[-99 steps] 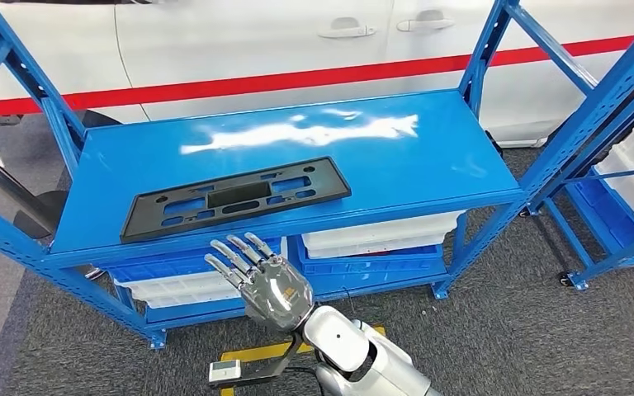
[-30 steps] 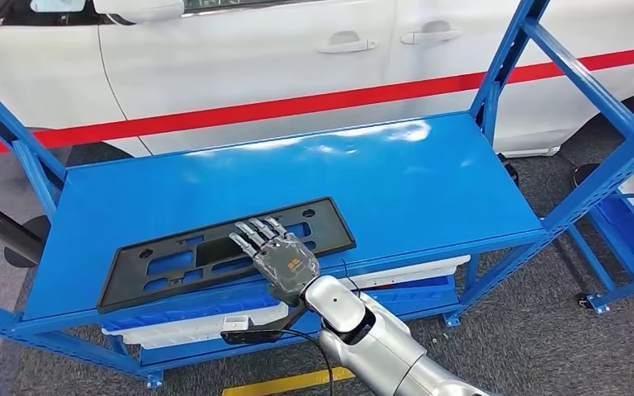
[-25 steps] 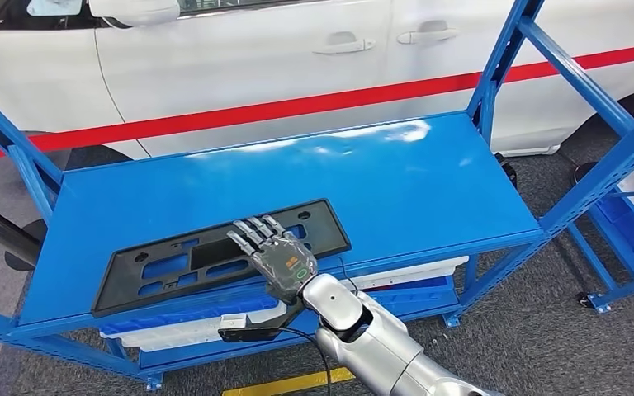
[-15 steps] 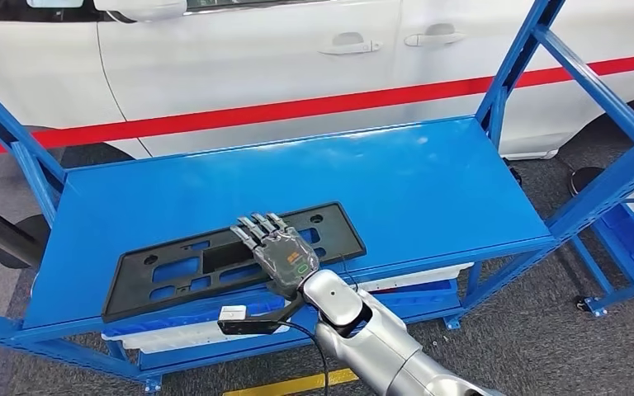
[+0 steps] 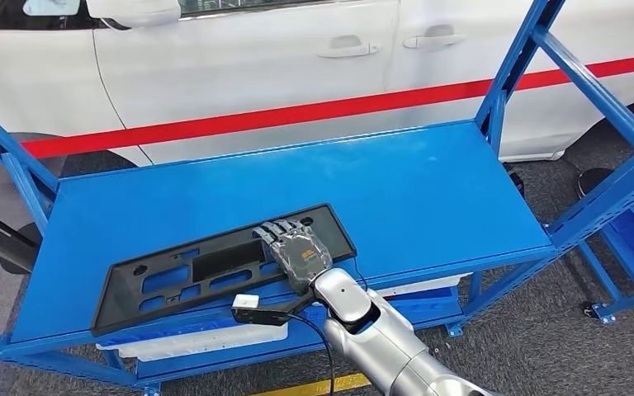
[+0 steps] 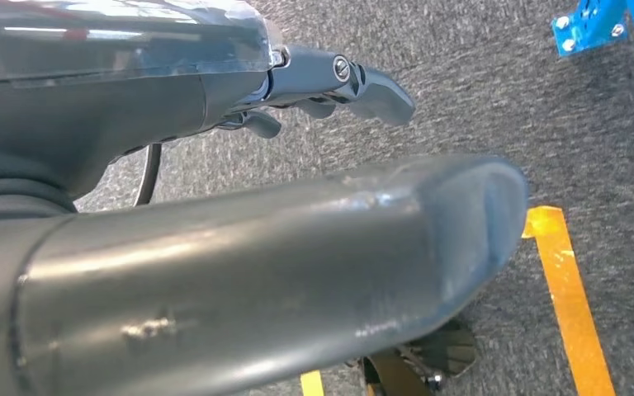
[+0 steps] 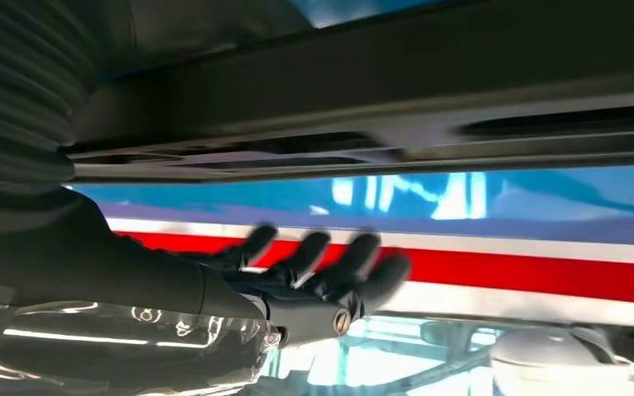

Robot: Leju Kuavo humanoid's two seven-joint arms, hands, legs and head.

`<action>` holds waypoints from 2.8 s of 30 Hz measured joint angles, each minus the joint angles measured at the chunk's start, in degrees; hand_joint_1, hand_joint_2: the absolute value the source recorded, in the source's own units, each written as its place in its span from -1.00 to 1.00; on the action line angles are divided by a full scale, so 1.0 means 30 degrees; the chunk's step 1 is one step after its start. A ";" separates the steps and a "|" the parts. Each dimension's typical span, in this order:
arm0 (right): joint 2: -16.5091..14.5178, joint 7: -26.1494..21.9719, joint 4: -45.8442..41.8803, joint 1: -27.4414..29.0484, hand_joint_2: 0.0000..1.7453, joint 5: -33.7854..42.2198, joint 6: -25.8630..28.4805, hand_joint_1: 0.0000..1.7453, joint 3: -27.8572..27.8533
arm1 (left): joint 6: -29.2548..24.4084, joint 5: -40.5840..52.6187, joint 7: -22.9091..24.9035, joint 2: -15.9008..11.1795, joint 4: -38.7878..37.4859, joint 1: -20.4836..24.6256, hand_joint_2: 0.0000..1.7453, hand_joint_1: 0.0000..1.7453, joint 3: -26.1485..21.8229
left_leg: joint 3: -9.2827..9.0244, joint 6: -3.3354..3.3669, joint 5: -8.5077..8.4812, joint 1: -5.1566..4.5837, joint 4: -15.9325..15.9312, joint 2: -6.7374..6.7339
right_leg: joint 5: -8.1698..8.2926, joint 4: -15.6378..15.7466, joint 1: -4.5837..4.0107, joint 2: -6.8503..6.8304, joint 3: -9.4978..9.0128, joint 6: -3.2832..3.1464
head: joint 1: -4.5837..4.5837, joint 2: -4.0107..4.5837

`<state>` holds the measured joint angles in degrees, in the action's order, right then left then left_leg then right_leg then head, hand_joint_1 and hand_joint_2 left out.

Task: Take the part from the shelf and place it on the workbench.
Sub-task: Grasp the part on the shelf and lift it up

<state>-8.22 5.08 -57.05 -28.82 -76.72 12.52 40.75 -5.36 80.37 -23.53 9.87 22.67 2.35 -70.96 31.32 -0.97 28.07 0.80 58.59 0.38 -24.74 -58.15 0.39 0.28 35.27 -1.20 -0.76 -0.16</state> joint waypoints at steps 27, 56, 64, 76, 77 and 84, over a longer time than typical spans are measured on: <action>-0.0106 -0.0337 0.0860 0.0047 1.00 0.0431 -0.0186 1.00 -0.0424 | 0.0020 0.0100 0.0104 -0.0013 -0.0153 0.0010 -1.00 -1.00 -0.0222 | 0.0354 0.0431 -0.0685 -0.0062 -0.0173 0.0032 | -0.0415 -0.0218 0.0010 -0.0022 -0.0280 0.0412 | 0.0073 0.0000; 0.0801 -0.6582 -1.5307 0.5783 1.00 2.5175 -0.1604 1.00 -0.5194 | -0.0046 -0.0592 -0.0807 0.0543 -0.0430 -0.0071 1.00 -1.00 -0.1987 | 0.0445 0.0763 -0.0560 -0.0111 0.0022 -0.0002 | -0.0701 -0.1230 0.0034 -0.0066 0.0108 0.0557 | 0.0109 -0.0002; 0.1264 -0.7156 -1.6775 0.9577 1.00 2.5278 -0.1415 1.00 -0.6506 | 0.0073 -0.1381 -0.1013 0.0719 -0.0587 0.0008 1.00 -1.00 -0.2789 | 0.1591 0.0002 0.1339 -0.0066 0.2901 -0.0025 | -0.0555 0.0008 0.0114 -0.0115 -0.0534 -0.0031 | -0.0024 0.0002; 0.1368 -0.8358 -1.8175 1.3175 1.00 2.4292 -0.0896 1.00 -0.7212 | 0.0062 -0.1798 -0.0918 0.1011 -0.0597 0.0108 1.00 -1.00 -0.3480 | 0.0148 0.0707 -0.0438 -0.0143 -0.0129 -0.0020 | -0.0961 -0.0320 0.0070 -0.0036 -0.0689 0.0600 | -0.0006 0.0000; 0.1370 -0.8484 -1.8292 1.3363 1.00 2.4249 -0.0827 1.00 -0.7267 | 0.0100 -0.1831 -0.0914 0.1049 -0.0597 0.0108 1.00 -1.00 -0.3517 | 0.0112 0.0837 -0.0553 -0.0097 -0.0220 -0.0035 | -0.1314 -0.0710 0.0079 -0.0037 -0.0553 0.0685 | 0.0034 0.0000; 0.1386 -0.9218 -1.8638 1.4552 1.00 2.4110 -0.0667 1.00 -0.7475 | 0.0322 -0.1947 -0.0820 0.1242 -0.0597 0.0085 1.00 -1.00 -0.3644 | 0.0403 0.1007 -0.0715 -0.0107 -0.0057 -0.0064 | -0.2762 -0.3907 0.0157 -0.0057 0.0451 0.0906 | 0.0164 0.0002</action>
<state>-4.07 -22.57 -112.97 14.83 -4.39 10.52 18.32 -4.39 74.53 -25.99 13.59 20.87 2.61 -81.90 32.53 2.05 25.93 0.48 58.41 0.19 -33.02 -69.87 0.86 0.11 36.62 1.52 -0.27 -0.15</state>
